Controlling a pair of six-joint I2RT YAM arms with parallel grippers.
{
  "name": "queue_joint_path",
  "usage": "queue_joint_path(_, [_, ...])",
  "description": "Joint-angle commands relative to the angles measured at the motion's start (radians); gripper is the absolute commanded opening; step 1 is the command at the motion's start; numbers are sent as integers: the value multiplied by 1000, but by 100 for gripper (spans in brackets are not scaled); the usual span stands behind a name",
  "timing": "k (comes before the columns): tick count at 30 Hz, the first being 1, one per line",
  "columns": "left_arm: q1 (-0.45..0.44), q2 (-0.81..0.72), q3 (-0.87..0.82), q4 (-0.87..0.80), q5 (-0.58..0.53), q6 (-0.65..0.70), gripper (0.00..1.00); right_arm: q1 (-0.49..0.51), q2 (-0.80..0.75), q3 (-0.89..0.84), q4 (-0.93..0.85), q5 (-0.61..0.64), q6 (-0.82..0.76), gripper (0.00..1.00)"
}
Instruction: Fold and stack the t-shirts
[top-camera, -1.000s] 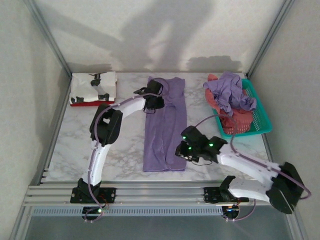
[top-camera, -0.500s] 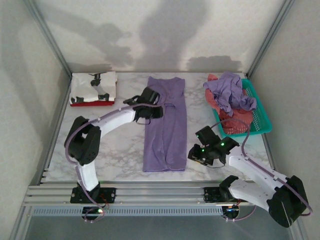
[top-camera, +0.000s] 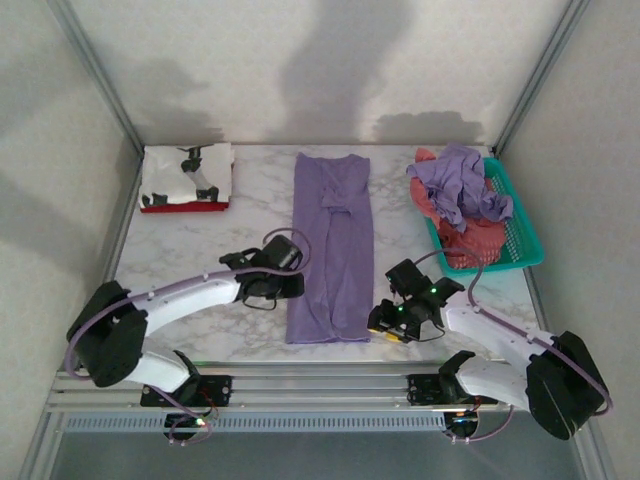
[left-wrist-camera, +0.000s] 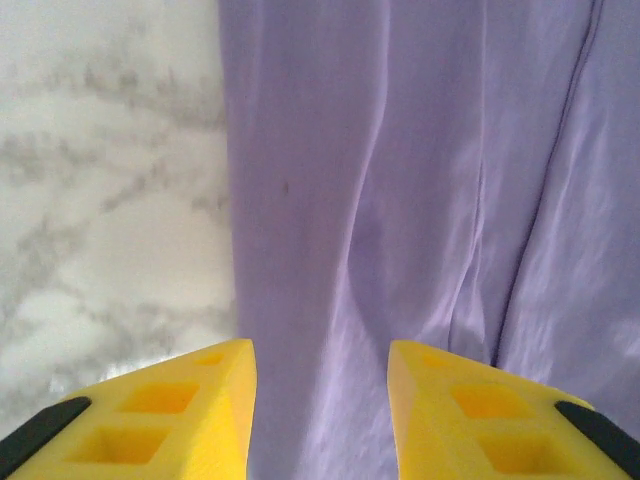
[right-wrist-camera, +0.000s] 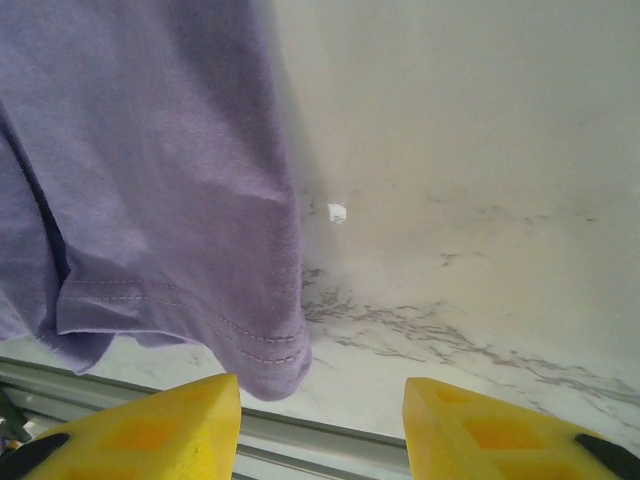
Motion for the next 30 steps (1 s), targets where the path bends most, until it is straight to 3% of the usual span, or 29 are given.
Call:
queue_joint_path(1, [-67, -38, -69, -38, -44, -107, 39, 13, 27, -27, 57, -51, -1, 47])
queue_joint_path(9, [-175, -147, -199, -59, -31, -237, 40, 28, 63, -41, 108, -62, 8, 45])
queue_joint_path(16, [-193, -204, -335, 219, 57, -321, 42, 32, 99, -51, 160, -78, 14, 44])
queue_joint_path(22, [-200, -185, -396, 282, 65, -336, 41, 33, 124, -54, 188, -93, 15, 41])
queue_joint_path(27, [-239, -156, -471, 419, 44, -378, 21, 34, 158, -78, 208, -96, 27, 26])
queue_joint_path(30, [-264, -148, -459, 368, 0, -382, 8, 37, 147, -85, 198, -93, 32, 14])
